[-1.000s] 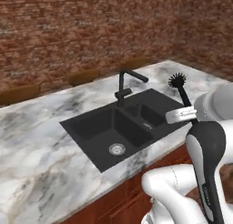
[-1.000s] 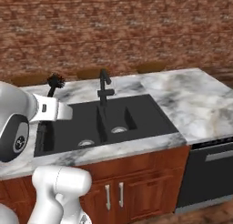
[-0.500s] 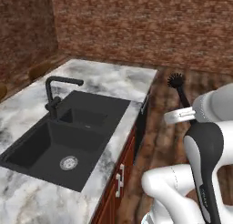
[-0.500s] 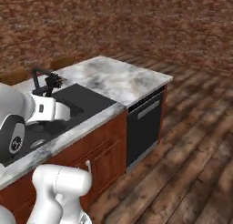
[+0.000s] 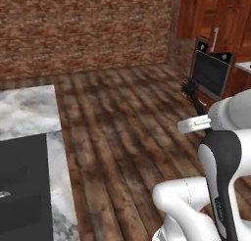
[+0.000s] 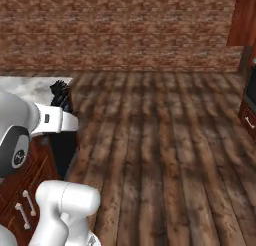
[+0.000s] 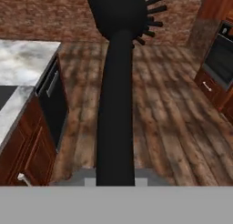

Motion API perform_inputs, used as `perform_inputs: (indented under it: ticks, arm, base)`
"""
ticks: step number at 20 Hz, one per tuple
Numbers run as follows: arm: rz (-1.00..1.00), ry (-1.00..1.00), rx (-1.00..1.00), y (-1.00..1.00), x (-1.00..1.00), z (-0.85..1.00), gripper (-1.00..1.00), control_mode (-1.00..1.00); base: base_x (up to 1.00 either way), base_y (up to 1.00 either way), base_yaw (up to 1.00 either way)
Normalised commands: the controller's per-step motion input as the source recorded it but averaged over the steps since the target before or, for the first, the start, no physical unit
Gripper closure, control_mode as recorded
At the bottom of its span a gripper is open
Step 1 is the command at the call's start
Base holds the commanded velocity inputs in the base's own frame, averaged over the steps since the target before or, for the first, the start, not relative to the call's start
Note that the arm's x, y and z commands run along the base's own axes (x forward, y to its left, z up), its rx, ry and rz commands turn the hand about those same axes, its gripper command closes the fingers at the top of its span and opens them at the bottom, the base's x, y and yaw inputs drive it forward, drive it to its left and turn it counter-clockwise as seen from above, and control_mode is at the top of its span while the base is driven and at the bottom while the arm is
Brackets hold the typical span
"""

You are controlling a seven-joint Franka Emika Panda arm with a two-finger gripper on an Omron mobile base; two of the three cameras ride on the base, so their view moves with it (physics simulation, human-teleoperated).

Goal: Grab the spray bottle from the cabinet, then place it next to the cutting board for sanitizing. Then grab the dish brush from the countertop next to the sink and place it next to the cutting board.

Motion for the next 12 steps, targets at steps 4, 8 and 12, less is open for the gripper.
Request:
perform_inputs:
  ticks: [4, 8, 12]
  arm:
    - [0.0, 0.0, 0.0, 0.0, 0.0, 0.0, 1.0, 1.0]
    - [0.0, 0.0, 0.0, 0.0, 0.0, 0.0, 1.0, 1.0]
    - [0.0, 0.0, 0.0, 0.0, 0.0, 0.0, 1.0, 1.0]
  base:
    - [0.0, 0.0, -1.0]
    - [0.0, 0.0, -0.99]
    - [0.06, -0.24, -0.86]
